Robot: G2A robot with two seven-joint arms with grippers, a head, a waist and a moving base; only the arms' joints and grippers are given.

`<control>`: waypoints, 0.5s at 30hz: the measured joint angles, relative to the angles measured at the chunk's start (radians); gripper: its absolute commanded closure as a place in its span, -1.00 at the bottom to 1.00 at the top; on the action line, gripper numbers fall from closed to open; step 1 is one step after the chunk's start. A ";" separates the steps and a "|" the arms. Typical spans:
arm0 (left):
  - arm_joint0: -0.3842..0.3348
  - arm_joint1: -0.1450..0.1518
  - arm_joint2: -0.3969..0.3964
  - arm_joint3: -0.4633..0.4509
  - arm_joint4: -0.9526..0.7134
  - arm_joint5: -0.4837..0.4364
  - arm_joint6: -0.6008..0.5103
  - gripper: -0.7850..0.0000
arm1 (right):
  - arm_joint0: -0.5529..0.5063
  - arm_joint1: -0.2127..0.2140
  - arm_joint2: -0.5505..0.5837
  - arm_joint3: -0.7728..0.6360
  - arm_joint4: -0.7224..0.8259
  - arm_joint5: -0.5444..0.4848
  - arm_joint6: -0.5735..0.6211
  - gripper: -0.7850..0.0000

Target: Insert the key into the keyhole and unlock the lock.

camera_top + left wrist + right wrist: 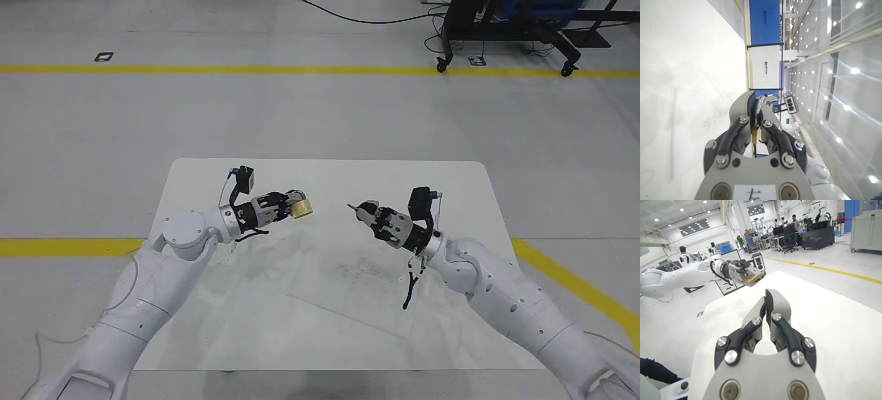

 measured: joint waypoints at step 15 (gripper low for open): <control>-0.104 -0.060 0.103 0.052 -0.134 0.535 0.059 1.00 | -0.072 0.008 -0.013 -0.288 -0.737 0.603 0.140 1.00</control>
